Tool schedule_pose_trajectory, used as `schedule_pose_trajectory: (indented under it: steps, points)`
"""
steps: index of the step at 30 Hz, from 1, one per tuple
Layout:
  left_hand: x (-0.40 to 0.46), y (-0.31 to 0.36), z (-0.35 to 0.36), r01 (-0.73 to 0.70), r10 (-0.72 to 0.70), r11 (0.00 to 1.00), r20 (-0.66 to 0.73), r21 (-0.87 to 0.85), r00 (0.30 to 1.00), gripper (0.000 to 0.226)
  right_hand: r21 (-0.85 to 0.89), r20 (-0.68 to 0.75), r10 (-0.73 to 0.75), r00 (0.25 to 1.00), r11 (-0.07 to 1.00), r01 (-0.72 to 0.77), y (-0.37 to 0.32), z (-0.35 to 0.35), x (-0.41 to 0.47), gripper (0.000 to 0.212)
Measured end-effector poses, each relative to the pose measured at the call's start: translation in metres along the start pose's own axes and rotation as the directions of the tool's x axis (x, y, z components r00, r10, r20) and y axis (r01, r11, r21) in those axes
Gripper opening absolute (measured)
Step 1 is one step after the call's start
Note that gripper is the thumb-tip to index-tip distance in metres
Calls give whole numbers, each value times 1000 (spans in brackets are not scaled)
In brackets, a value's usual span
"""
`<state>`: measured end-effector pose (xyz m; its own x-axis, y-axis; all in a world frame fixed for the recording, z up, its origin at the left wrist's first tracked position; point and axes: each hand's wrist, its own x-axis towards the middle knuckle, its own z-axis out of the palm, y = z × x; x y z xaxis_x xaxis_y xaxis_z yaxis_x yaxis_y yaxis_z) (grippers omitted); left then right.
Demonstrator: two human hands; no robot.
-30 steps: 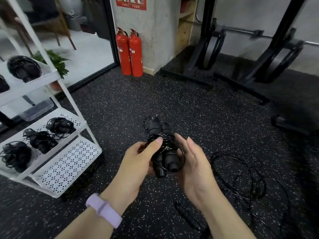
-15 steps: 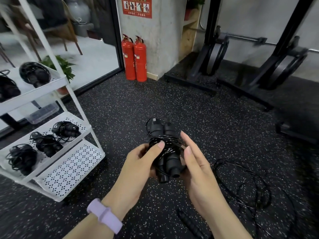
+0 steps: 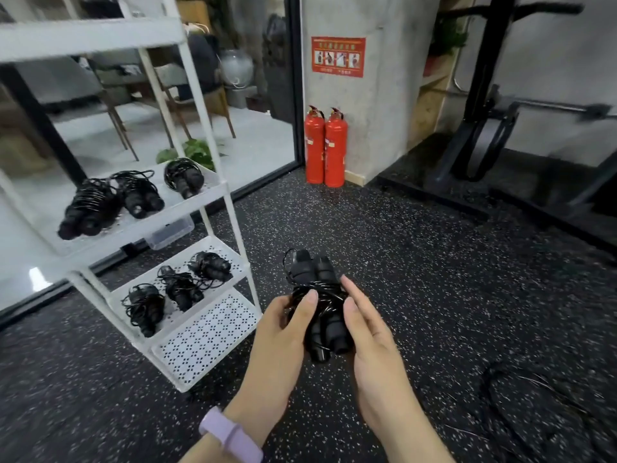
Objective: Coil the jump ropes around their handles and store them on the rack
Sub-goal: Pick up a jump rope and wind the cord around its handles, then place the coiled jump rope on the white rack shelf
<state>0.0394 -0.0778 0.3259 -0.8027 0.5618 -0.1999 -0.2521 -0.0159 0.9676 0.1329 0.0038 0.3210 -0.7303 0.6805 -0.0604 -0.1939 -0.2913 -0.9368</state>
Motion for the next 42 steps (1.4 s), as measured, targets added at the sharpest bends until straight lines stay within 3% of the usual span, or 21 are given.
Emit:
schedule_pose_trajectory:
  steps: [2,8,13,16,20,24,27,31,38,40,42]
  points:
    - [2,4,-20,-49,51,998,-72,33,996,30,14,20,30,999,999,-30,7,27,7,34]
    - [3,29,-81,-108,128,990,-263,90,956,35,15,108,113,988,993,-116,22,102,17,30]
    - [-4,48,-114,-60,34,996,-334,-68,942,54,9,180,140,974,990,-144,28,141,18,74]
    - [-2,58,-128,-16,-47,988,-407,-150,912,62,-4,205,130,970,991,-132,30,159,23,62]
    - [6,85,-141,-58,-10,991,-490,-123,872,80,-47,234,101,967,995,-93,20,183,35,53]
    - [10,115,-146,-129,98,991,-496,-28,863,71,-75,254,69,965,996,-51,-2,209,46,38]
    - [13,141,-149,-170,189,982,-458,82,869,66,-103,271,20,962,995,9,-23,222,57,44]
    - [15,181,-155,-231,317,941,-410,245,855,40,-61,296,-16,955,998,36,-50,239,65,50]
    - [6,232,-160,-302,434,883,-381,360,816,17,-52,332,-38,942,997,59,-98,272,64,44]
    - [2,248,-161,-304,435,885,-395,353,809,26,29,336,10,942,999,-20,-113,284,65,26]
    - [-4,264,-164,-333,448,881,-370,335,814,45,69,341,48,939,995,-75,-127,296,68,24]
